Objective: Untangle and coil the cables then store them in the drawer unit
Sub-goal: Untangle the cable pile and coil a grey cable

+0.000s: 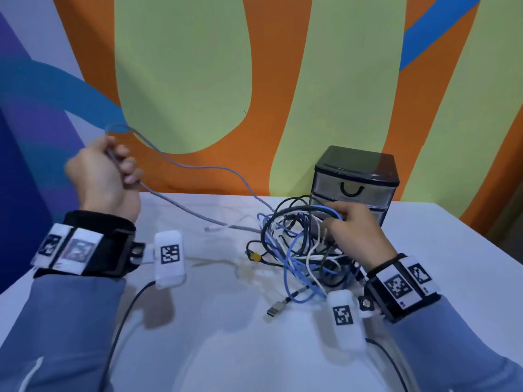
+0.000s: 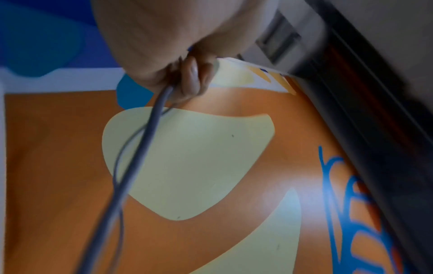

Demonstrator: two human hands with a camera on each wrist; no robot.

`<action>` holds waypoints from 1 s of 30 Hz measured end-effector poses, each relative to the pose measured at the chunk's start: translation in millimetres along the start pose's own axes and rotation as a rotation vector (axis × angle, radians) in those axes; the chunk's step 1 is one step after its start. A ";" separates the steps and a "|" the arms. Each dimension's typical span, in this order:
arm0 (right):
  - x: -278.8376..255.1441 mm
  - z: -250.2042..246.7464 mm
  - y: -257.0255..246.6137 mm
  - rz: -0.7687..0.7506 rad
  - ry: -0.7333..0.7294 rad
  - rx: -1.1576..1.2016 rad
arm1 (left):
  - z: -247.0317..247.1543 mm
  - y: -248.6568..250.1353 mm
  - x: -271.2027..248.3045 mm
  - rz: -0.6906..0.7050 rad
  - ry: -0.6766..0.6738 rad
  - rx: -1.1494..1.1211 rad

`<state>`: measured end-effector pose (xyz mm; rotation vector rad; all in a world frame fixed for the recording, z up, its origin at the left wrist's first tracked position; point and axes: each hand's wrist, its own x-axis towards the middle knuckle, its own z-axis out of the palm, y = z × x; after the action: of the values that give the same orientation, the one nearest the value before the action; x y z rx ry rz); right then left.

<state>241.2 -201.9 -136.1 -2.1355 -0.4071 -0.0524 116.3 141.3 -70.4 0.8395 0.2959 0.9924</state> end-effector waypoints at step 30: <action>-34.2 15.7 -30.3 -0.370 -0.439 -0.237 | 51.3 -85.6 -50.3 0.078 -1.214 1.774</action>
<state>197.7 -182.8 -127.2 -2.2715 -1.0975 0.1689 171.5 51.3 -107.0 2.8478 -0.0103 -0.1417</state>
